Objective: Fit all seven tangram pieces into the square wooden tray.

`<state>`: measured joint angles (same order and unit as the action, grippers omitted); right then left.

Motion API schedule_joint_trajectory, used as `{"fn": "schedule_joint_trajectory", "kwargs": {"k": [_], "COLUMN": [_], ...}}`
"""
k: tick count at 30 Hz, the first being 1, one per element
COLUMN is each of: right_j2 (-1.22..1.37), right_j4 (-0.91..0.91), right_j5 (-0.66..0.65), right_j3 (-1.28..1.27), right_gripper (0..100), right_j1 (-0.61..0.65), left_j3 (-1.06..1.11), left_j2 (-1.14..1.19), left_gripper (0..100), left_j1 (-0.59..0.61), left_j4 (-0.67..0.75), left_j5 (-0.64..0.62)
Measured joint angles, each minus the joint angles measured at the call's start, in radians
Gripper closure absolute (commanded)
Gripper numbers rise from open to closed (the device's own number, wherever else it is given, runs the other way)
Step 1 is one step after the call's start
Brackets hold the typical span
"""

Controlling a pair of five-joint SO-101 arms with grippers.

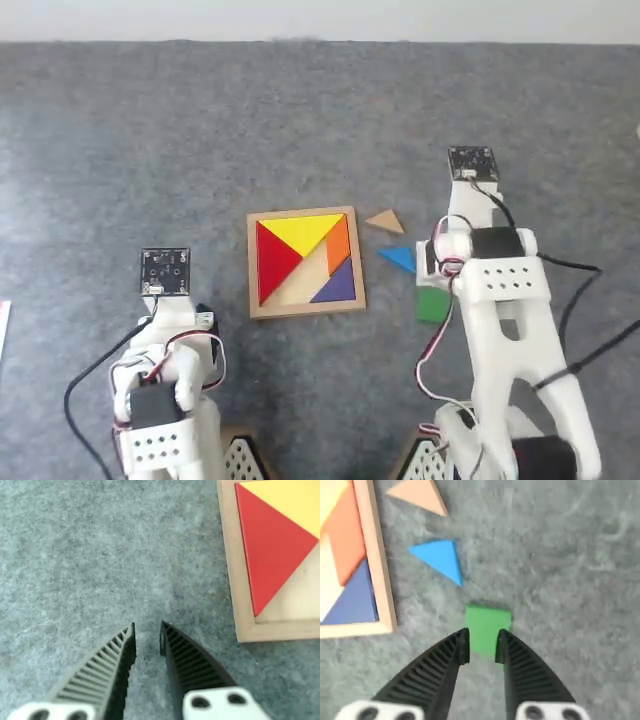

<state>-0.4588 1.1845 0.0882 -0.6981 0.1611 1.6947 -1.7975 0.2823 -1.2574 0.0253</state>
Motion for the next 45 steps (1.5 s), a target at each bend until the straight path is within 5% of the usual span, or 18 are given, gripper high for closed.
{"fn": "schedule_joint_trajectory", "kwargs": {"k": [5,14,22,45], "right_j2": [0.184,0.563,0.654,0.980], "right_j4": [-0.040,-0.077,-0.233,-0.172], "right_j5": [-0.095,-0.666,-0.829,-1.026], "right_j3": [0.141,0.408,0.446,0.767], "right_gripper": [85.1,84.7,75.5,79.0], "right_j1": [0.112,0.158,0.187,0.157], "left_j3": [0.000,0.000,0.000,0.000], "left_j2": [0.000,0.000,0.000,0.000], "left_gripper": [92,92,92,92], "left_j1": [0.000,0.000,0.000,0.000], "left_j4": [0.000,0.000,0.000,0.000], "left_j5": [0.000,0.000,0.000,0.000]}}
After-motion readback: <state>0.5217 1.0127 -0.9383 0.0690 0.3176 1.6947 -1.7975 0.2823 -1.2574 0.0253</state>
